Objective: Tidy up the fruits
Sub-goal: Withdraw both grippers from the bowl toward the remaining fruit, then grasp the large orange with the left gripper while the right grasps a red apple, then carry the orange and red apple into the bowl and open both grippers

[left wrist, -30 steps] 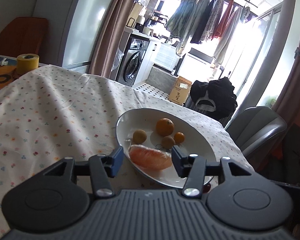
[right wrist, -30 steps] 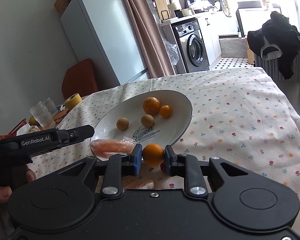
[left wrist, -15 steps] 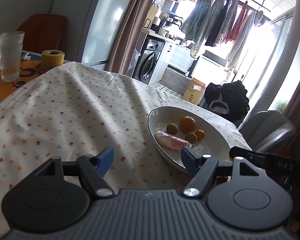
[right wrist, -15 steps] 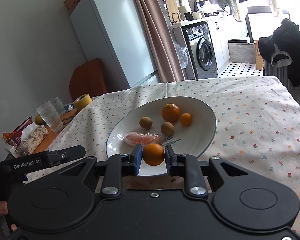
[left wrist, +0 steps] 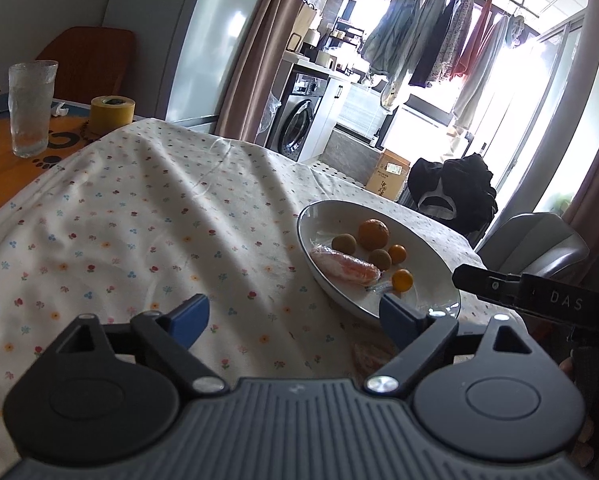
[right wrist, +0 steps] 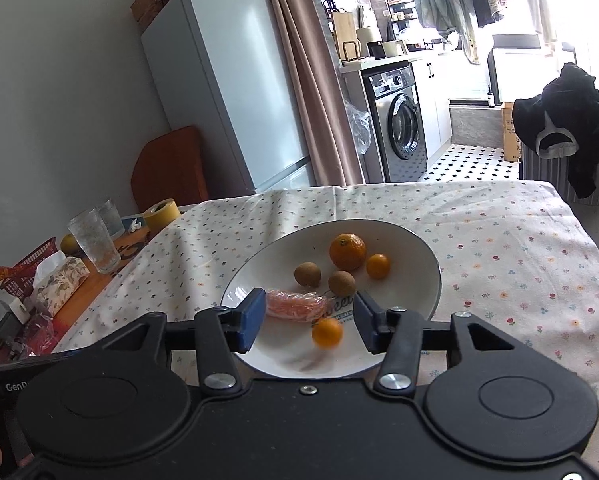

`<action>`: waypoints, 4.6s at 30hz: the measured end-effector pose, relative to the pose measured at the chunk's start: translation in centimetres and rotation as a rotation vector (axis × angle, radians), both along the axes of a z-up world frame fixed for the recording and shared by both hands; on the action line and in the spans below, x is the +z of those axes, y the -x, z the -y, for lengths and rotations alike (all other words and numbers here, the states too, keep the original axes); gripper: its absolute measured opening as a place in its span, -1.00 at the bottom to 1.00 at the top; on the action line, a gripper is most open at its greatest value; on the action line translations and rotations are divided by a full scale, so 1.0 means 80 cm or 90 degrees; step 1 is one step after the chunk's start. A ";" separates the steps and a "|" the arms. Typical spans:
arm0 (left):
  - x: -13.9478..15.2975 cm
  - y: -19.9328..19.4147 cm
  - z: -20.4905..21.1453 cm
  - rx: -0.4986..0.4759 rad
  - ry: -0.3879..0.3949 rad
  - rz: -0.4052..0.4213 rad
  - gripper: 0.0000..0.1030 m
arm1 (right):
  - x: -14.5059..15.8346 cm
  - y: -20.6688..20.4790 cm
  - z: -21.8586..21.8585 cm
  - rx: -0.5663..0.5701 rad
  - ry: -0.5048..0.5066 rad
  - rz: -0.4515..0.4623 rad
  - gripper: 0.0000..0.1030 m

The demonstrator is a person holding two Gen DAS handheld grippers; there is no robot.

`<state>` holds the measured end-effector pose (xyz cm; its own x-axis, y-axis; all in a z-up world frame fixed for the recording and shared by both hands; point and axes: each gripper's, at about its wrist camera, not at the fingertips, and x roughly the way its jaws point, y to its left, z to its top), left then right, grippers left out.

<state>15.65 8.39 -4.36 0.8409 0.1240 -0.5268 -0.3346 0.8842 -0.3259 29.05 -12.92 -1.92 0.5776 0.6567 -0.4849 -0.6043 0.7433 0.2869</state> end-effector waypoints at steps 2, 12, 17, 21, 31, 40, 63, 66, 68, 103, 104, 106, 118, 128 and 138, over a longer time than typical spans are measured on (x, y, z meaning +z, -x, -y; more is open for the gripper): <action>-0.001 0.002 0.001 -0.002 0.003 -0.003 0.77 | -0.002 0.003 0.001 0.003 0.001 -0.004 0.01; 0.002 0.014 0.013 -0.006 0.001 -0.020 0.89 | -0.001 0.025 0.004 0.015 0.013 -0.001 0.35; 0.004 0.021 0.022 -0.011 0.001 -0.022 0.90 | 0.000 0.035 0.008 0.016 0.016 -0.001 0.48; 0.005 0.024 0.032 -0.023 -0.007 -0.022 0.90 | 0.002 0.047 0.017 0.013 0.014 0.000 0.65; 0.009 0.026 0.058 -0.066 -0.015 -0.026 0.90 | 0.003 0.063 0.042 -0.001 0.017 0.002 0.82; 0.009 0.022 0.071 -0.080 -0.018 -0.030 0.90 | 0.001 0.069 0.063 -0.015 0.013 0.001 0.88; -0.015 -0.019 0.126 -0.172 -0.042 -0.071 0.81 | -0.031 0.053 0.119 -0.053 0.038 -0.042 0.88; -0.019 -0.026 0.131 -0.180 -0.041 -0.076 0.66 | -0.039 0.048 0.121 -0.058 0.051 -0.048 0.83; -0.023 -0.032 0.134 -0.182 -0.037 -0.081 0.56 | -0.043 0.044 0.123 -0.064 0.057 -0.052 0.81; -0.041 -0.059 0.142 -0.177 -0.036 -0.093 -0.20 | -0.077 0.019 0.123 -0.030 0.072 -0.069 0.44; -0.040 -0.058 0.139 -0.174 -0.036 -0.091 -0.20 | -0.077 0.018 0.122 -0.030 0.072 -0.070 0.44; -0.038 -0.055 0.134 -0.167 -0.035 -0.087 -0.19 | -0.077 0.017 0.120 -0.030 0.074 -0.071 0.41; -0.032 -0.035 0.101 -0.126 -0.016 -0.064 -0.19 | -0.083 0.008 0.105 -0.027 0.101 -0.065 -0.53; -0.024 -0.014 0.072 -0.112 0.004 -0.036 -0.19 | -0.058 0.023 0.086 -0.029 0.111 -0.038 -0.54; -0.022 -0.005 0.045 -0.087 0.019 -0.024 -0.20 | -0.042 0.036 0.049 -0.005 0.113 -0.012 -0.54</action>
<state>16.05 4.81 -6.11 0.8281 -0.0062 -0.5605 -0.2244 0.9126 -0.3416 26.19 -16.86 -5.31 0.5715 0.5556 -0.6039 -0.5943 0.7877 0.1623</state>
